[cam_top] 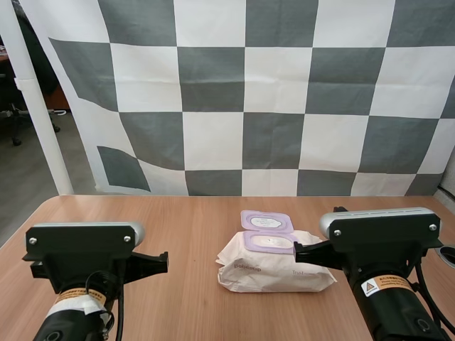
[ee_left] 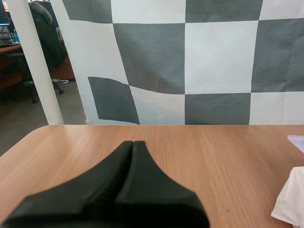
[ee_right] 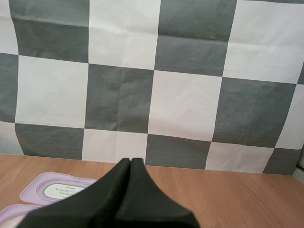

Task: Open the wet wipes lid

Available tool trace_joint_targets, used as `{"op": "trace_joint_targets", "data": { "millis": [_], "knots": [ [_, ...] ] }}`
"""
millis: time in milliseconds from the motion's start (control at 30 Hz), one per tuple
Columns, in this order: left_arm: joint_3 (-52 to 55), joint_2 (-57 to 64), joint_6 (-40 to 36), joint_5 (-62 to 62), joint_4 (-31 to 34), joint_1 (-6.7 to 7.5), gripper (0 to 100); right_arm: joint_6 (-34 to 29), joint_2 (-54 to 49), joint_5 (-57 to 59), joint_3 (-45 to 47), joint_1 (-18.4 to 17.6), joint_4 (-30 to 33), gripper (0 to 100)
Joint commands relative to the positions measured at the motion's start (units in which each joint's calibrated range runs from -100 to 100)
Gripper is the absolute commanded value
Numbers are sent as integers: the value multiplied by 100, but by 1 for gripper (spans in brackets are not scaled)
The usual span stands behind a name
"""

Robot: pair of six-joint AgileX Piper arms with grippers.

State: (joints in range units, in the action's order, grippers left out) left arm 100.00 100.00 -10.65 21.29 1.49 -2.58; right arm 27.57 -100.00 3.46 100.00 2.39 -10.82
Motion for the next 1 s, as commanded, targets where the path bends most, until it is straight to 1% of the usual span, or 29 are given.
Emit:
{"op": "trace_joint_targets", "data": {
  "millis": [0,367,433,500,567,600,800,867,967],
  "knots": [
    [0,0,-3,-4,8,-2,0,1,0,5,0,-1,-2,0],
    [0,0,-3,-4,8,-2,0,1,0,131,0,-1,-2,0],
    [0,0,-3,-4,8,-2,0,1,0,670,0,-1,11,0],
    [0,0,-3,-4,8,-2,0,1,0,1591,0,-1,65,0],
    [0,0,-3,-4,8,-2,0,1,0,2812,0,-1,65,0],
    [0,0,-3,-4,8,-2,0,1,0,2957,0,-1,91,0],
    [0,0,-3,-4,8,-2,0,1,0,2956,0,-1,758,0],
    [0,0,-3,-4,8,-2,0,1,0,2956,0,-1,890,0],
    [0,0,-3,-4,8,-2,0,1,0,2956,0,-1,913,0]
  ]
}}
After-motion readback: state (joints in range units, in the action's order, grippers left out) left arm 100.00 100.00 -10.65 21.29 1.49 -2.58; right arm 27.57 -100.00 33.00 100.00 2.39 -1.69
